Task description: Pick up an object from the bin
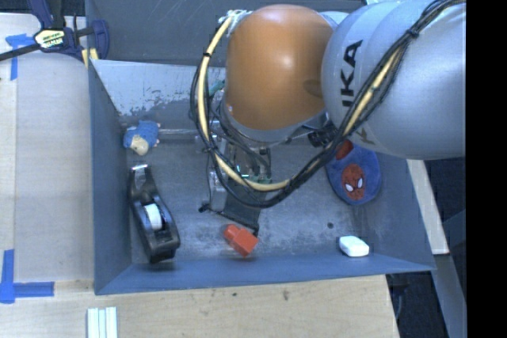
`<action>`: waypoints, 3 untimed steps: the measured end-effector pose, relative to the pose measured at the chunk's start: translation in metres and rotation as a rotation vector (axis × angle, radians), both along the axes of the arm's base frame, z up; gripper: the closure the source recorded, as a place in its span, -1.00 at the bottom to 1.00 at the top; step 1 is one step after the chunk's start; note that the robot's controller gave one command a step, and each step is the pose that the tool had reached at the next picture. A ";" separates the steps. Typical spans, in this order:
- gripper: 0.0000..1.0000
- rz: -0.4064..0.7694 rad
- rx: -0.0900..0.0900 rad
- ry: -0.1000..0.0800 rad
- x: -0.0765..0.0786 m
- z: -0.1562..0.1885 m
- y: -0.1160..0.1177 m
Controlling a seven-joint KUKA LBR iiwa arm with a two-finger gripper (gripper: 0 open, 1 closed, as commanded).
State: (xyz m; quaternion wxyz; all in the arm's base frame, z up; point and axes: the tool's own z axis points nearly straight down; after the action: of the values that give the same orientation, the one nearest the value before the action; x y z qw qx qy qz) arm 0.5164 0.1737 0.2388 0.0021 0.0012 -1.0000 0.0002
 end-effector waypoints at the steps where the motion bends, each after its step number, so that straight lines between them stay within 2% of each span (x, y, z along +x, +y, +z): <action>1: -1.00 0.199 -0.001 -0.003 0.054 -0.172 -0.091; 3: -1.00 0.195 0.001 -0.007 0.056 -0.170 -0.091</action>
Offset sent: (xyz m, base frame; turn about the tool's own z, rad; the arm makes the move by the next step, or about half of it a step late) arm 0.0542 -0.0876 -0.1688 -0.2028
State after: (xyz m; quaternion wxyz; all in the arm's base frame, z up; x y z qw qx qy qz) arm 0.5727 0.0830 0.0685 -0.0013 0.0987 -0.9951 -0.0003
